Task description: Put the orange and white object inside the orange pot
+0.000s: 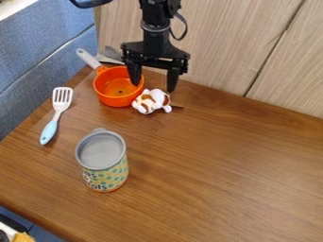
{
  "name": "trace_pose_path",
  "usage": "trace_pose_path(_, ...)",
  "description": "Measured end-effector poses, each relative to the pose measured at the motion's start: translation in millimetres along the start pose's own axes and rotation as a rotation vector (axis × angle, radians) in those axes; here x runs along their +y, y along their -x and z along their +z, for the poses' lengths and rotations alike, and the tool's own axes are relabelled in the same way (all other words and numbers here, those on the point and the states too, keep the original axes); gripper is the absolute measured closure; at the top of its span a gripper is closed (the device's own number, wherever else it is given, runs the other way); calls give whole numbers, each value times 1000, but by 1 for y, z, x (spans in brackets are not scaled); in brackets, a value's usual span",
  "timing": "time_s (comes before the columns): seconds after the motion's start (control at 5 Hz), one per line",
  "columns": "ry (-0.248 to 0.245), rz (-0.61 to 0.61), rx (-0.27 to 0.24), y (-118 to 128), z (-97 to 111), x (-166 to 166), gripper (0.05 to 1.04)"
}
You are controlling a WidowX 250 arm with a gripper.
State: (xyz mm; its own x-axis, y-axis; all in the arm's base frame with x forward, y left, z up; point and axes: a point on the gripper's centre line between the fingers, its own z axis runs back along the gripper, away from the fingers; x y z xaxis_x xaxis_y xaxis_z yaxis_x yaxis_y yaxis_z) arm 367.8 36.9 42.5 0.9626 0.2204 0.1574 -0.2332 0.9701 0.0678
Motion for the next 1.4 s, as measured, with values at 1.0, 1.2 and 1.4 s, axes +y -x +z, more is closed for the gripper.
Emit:
trace_pose_path(1.0, -44, -60, 44, -3, -34, -1, 750)
trace_pose_path(1.2, -36, -74, 47, -3, -34, -2, 840)
trace_pose_path(1.4, -7, -86, 33, -1, -27, -6, 919)
